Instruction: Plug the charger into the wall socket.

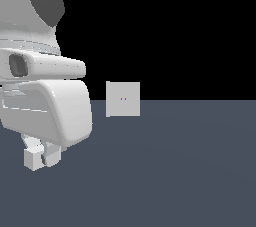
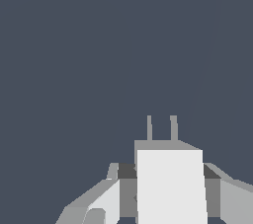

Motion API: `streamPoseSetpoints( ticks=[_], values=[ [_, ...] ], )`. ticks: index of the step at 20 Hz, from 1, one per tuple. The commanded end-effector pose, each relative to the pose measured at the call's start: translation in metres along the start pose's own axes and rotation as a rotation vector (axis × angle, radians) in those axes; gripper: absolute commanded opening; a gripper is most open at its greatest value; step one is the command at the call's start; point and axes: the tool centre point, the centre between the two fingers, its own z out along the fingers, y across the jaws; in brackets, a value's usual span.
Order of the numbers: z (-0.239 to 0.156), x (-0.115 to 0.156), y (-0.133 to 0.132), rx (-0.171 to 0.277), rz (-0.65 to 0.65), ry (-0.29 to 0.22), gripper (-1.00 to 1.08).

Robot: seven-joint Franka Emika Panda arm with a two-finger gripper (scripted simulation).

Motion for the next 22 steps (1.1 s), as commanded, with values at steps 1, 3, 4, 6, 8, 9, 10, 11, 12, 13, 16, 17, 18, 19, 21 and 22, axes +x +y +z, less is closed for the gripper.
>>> streamPoseSetpoints(
  ticks=[1,3,4,6,8,9,10,11,12,13,16,17,18,19,21,22],
  values=[
    [0.0,0.0,0.0,0.001,0.0,0.001,-1.0],
    [0.0,0.0,0.0,0.001,0.0,0.001,-1.0],
    [0.0,0.0,0.0,0.001,0.0,0.001,-1.0],
    [0.0,0.0,0.0,0.001,0.0,0.001,-1.0],
    [0.0,0.0,0.0,0.001,0.0,0.001,-1.0],
    [0.0,0.0,0.0,0.001,0.001,0.001,-1.0],
    [0.0,0.001,0.0,0.001,0.0,0.001,-1.0],
    [0.0,0.001,0.0,0.001,-0.001,0.001,-1.0],
    [0.0,0.001,0.001,0.001,-0.004,0.001,-1.0],
    [-0.001,0.002,0.001,0.002,-0.007,0.001,-1.0],
    [-0.002,0.005,0.004,0.004,-0.024,0.001,-1.0],
    [-0.003,0.007,0.005,0.005,-0.031,0.001,-1.0],
    [-0.004,0.008,0.006,0.006,-0.039,0.002,-1.0],
    [-0.005,0.01,0.008,0.008,-0.049,0.002,-1.0],
    [-0.007,0.014,0.011,0.011,-0.07,0.002,-1.0],
    [-0.008,0.017,0.013,0.012,-0.082,0.002,-1.0]
  ],
)
